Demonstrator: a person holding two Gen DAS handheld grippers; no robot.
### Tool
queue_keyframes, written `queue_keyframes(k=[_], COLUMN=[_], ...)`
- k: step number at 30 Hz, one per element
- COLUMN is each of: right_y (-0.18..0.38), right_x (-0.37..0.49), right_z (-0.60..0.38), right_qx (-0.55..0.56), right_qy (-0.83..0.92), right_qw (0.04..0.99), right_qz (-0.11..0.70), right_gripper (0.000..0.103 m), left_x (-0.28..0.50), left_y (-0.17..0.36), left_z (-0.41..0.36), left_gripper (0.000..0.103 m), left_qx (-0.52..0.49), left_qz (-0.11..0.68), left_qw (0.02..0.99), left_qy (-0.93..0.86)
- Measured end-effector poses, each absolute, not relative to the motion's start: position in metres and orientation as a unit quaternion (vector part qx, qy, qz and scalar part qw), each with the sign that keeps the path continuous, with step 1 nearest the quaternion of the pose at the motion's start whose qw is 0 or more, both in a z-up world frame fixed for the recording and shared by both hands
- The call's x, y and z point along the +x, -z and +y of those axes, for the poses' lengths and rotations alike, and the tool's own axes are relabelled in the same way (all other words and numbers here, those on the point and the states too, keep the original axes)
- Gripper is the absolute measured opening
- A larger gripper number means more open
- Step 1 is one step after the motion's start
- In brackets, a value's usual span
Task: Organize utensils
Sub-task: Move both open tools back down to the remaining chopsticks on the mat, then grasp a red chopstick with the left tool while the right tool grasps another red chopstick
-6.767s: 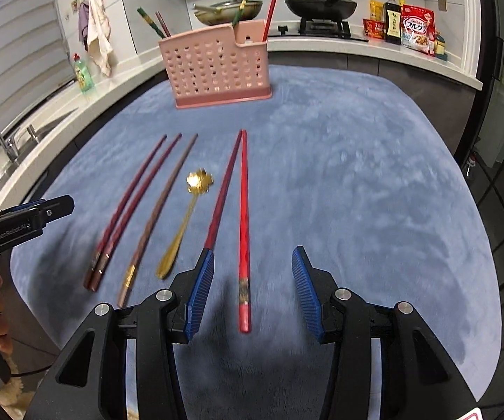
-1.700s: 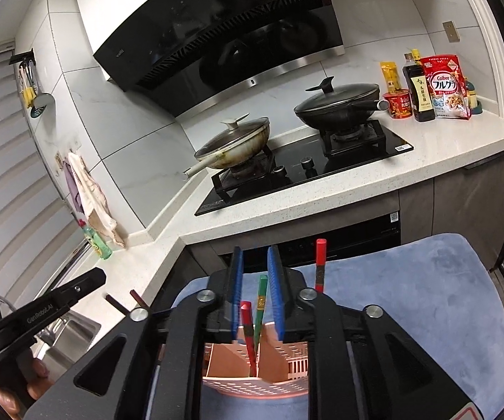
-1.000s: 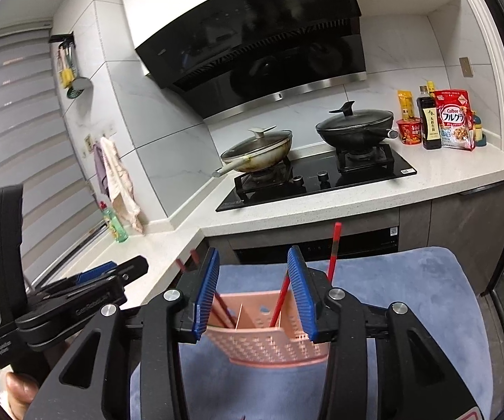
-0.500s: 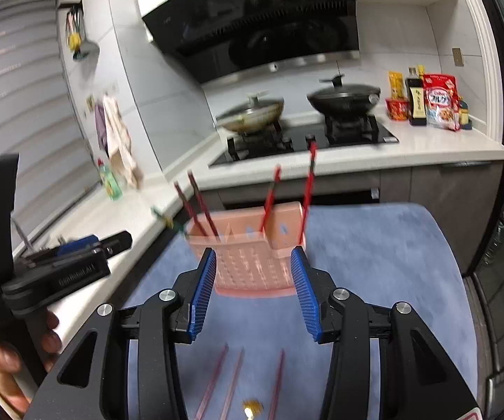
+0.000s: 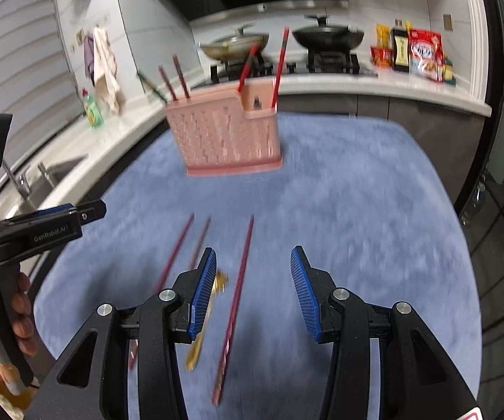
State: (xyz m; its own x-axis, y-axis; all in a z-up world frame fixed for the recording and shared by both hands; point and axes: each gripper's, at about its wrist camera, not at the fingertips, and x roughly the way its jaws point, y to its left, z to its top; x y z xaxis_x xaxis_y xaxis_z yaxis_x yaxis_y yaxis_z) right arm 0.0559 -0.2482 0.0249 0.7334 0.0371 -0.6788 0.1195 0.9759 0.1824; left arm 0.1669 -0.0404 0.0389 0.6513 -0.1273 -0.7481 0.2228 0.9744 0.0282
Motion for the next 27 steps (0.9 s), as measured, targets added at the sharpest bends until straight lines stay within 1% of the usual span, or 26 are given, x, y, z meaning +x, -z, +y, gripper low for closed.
queue_keyframes(k=[9, 18, 19, 22, 24, 26, 27], right_y=[0.025, 0.051, 0.054, 0.060, 0.062, 0.063, 0.064], right_x=[0.028, 0.017, 0.015, 0.013, 0.012, 0.012, 0.012], right_z=[-0.222, -0.203, -0.202, -0.200, -0.200, -0.200, -0.200], right_qx=[0.099, 0.099, 0.097, 0.099, 0.097, 0.095, 0.094], right_qy=[0.009, 0.000, 0.002, 0.001, 0.002, 0.005, 0.008], right_qw=[0.910, 0.900, 0.900, 0.896, 0.896, 0.896, 0.896], right_qz=[0.403, 0.424, 0.426, 0.433, 0.434, 0.434, 0.434], right_gripper=[0.044, 0.041, 0.039, 0.031, 0.030, 0.025, 0.023], left_x=[0.134, 0.110, 0.108, 0.104, 0.101, 0.100, 0.098], left_y=[0.004, 0.023, 0.024, 0.029, 0.030, 0.031, 0.031], left_z=[-0.021, -0.014, -0.014, -0.015, -0.016, -0.018, -0.019], left_gripper=[0.058, 0.058, 0.058, 0.060, 0.060, 0.062, 0.065], left_qx=[0.045, 0.045, 0.044, 0.046, 0.047, 0.046, 0.048], left_qz=[0.435, 0.445, 0.446, 0.449, 0.450, 0.451, 0.451], left_qw=[0.895, 0.890, 0.889, 0.887, 0.886, 0.885, 0.885], left_qy=[0.091, 0.094, 0.095, 0.099, 0.101, 0.105, 0.107])
